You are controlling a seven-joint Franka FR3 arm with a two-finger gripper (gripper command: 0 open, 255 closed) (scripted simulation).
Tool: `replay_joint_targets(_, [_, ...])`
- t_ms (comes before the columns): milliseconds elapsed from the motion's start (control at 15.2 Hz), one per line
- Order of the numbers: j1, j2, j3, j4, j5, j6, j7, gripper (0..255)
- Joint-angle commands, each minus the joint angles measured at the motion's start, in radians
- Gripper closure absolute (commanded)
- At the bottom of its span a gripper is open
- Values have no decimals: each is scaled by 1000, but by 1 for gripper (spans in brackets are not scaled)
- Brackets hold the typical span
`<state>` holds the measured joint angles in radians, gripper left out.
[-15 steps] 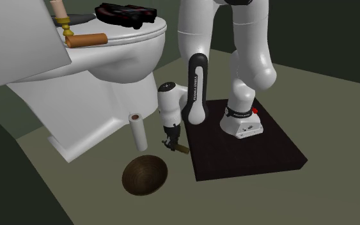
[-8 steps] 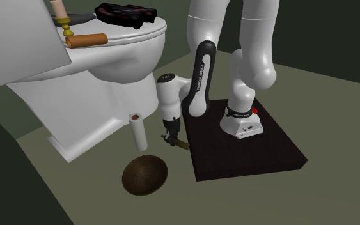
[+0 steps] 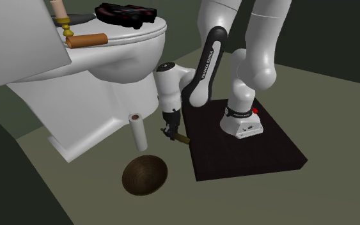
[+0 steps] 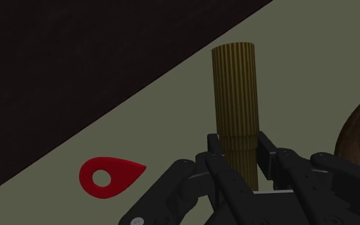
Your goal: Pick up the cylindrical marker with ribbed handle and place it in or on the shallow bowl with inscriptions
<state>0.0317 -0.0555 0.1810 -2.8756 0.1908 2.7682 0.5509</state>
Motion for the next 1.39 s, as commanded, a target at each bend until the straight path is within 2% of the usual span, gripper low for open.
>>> replay_joint_targets(0, [0, -37, -1, -1, 0, -38, 1, 255])
replay_joint_targets(462, [1, -158, -4, 2, 0, -161, 5, 255])
replay_joint_targets(858, [32, 20, 69, 201, -51, -174, 158, 255])
replay_joint_targets(1320, [86, 223, 99, 464, -154, -232, 332, 255])
